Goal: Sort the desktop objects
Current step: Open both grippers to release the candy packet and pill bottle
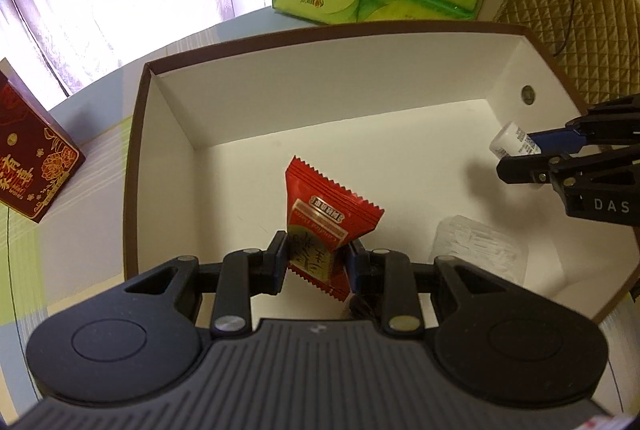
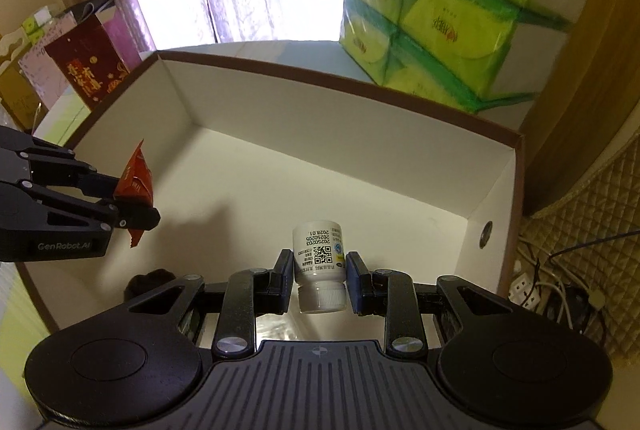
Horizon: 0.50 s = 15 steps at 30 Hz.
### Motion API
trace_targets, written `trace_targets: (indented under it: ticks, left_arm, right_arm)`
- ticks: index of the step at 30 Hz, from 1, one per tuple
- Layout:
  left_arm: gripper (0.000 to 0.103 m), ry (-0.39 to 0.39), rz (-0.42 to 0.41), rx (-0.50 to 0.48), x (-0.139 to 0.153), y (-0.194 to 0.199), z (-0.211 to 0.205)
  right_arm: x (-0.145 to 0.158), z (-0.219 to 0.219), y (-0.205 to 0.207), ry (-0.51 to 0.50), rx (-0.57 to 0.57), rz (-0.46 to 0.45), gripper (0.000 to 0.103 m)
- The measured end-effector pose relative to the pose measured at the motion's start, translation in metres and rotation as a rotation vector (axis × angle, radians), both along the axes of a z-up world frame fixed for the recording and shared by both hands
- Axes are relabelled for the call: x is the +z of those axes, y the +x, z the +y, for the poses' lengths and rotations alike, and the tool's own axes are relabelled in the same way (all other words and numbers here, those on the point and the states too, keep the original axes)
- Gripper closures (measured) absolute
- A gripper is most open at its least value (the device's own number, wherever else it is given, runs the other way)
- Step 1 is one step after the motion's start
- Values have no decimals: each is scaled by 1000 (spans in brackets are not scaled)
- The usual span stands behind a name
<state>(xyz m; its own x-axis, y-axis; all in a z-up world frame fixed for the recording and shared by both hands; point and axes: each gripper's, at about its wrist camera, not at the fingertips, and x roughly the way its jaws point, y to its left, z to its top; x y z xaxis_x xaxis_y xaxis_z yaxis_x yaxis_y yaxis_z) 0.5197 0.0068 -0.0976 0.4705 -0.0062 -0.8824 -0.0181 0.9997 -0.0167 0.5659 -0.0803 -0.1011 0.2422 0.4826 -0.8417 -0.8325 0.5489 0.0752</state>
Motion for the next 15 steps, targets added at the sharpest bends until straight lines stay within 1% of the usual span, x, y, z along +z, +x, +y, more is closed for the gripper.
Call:
trace_targets:
  ticks: [6, 11, 13, 15]
  left_arm:
    - [78, 12, 32, -4, -13, 11, 1]
    - [78, 36, 41, -20, -20, 16, 1]
    - [75, 38, 40, -25, -21, 16, 1]
    - [69, 48, 35, -35, -22, 17, 0]
  right_arm:
    - [-7, 8, 2, -19, 8, 4, 78]
    - [-12, 10, 4, -26, 7, 10, 78]
    - [-13, 10, 4, -30, 6, 11, 78]
    - [-15, 11, 5, -36, 5, 8, 78]
